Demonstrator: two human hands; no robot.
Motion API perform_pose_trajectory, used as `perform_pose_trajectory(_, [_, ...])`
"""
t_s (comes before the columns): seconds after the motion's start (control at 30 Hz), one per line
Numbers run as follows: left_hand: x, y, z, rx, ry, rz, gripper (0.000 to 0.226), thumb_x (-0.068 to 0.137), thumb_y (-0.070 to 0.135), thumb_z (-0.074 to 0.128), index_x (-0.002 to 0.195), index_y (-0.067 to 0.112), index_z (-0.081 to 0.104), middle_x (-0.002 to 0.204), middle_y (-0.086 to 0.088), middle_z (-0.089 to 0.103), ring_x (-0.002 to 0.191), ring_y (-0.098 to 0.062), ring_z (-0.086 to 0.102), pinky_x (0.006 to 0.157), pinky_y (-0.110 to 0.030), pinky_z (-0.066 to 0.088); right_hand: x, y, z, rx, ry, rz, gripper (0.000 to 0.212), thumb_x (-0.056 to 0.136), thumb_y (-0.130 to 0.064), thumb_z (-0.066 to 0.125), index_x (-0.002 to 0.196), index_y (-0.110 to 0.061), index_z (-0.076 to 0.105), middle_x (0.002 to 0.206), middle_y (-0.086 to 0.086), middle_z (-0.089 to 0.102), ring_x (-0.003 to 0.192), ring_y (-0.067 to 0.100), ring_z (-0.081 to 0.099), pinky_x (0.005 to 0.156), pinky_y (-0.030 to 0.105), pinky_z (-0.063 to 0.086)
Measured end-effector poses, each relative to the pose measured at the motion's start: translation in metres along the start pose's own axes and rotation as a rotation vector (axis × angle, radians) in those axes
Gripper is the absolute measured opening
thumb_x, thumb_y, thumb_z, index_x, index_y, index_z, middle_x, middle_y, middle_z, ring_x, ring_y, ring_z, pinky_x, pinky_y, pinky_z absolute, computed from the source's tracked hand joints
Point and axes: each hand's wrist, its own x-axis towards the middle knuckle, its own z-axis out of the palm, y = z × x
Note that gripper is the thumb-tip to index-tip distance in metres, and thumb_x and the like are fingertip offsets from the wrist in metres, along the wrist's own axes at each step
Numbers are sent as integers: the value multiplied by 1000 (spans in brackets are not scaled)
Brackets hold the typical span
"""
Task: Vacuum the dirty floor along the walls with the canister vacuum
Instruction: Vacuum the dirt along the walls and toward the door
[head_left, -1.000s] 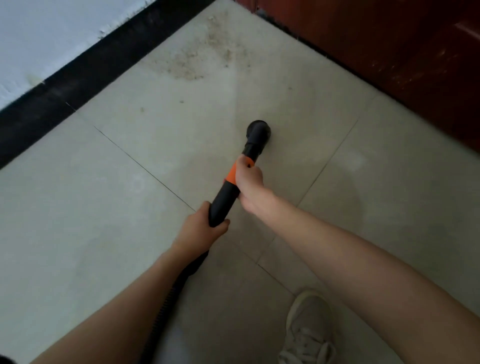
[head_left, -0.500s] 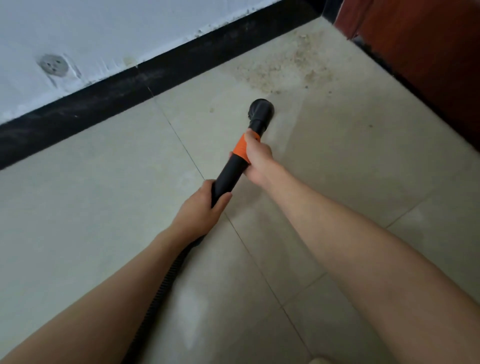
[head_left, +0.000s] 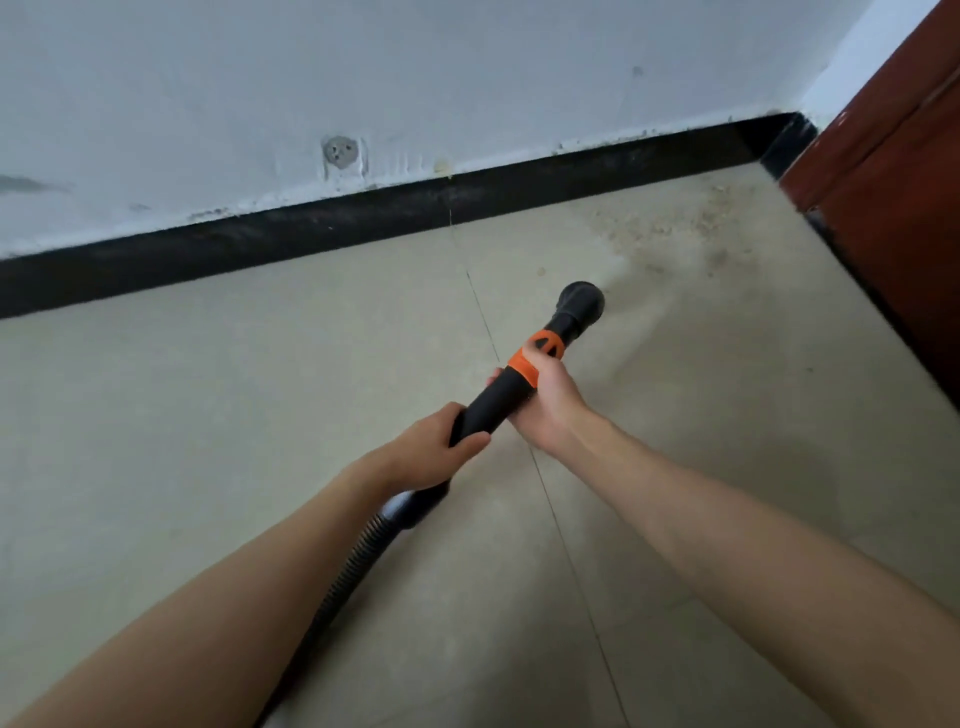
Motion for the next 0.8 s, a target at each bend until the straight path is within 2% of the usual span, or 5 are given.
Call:
perform_pose_trajectory(0.23, [-112, 40, -119, -220, 143, -55, 14, 96, 31, 52, 102, 19, 49, 90, -3, 59, 82, -19, 57, 76, -31, 45, -122, -31, 102, -356, -177, -81, 27, 96, -29, 60, 106, -4, 60, 103, 10, 66, 92, 21, 65, 82, 30, 54])
perform_pose_trajectory(0.43, [-251, 95, -219, -378, 266, -92, 15, 94, 22, 55, 106, 14, 51, 86, -5, 60, 78, -20, 57, 78, -37, 48, -272, -62, 204, -662, -251, -149, 19, 95, -30, 61, 90, -11, 61, 94, 5, 66, 90, 21, 63, 76, 27, 49])
perform_pose_trajectory(0.6, [-372, 143, -295, -506, 353, -117, 17, 95, 15, 54, 111, 12, 50, 83, -6, 57, 74, -20, 54, 73, -33, 46, -401, -76, 286, -806, -310, -205, 16, 93, -27, 63, 87, -12, 62, 91, 8, 67, 91, 25, 65, 95, 43, 52])
perform_pose_trajectory(0.7, [-445, 163, -344, -570, 431, -128, 12, 95, 15, 55, 106, 15, 50, 82, -5, 58, 73, -20, 55, 76, -37, 49, -474, -83, 341, -912, -360, -257, 20, 94, -34, 61, 89, -14, 62, 91, 6, 67, 92, 25, 65, 97, 45, 51])
perform_pose_trajectory(0.8, [-517, 170, -393, -582, 507, -140, 9, 95, 17, 54, 103, 16, 51, 75, 3, 57, 68, -13, 56, 71, -26, 47, -549, -79, 401, -1006, -488, -337, 20, 97, -33, 56, 85, -18, 58, 89, 6, 64, 90, 24, 62, 93, 41, 50])
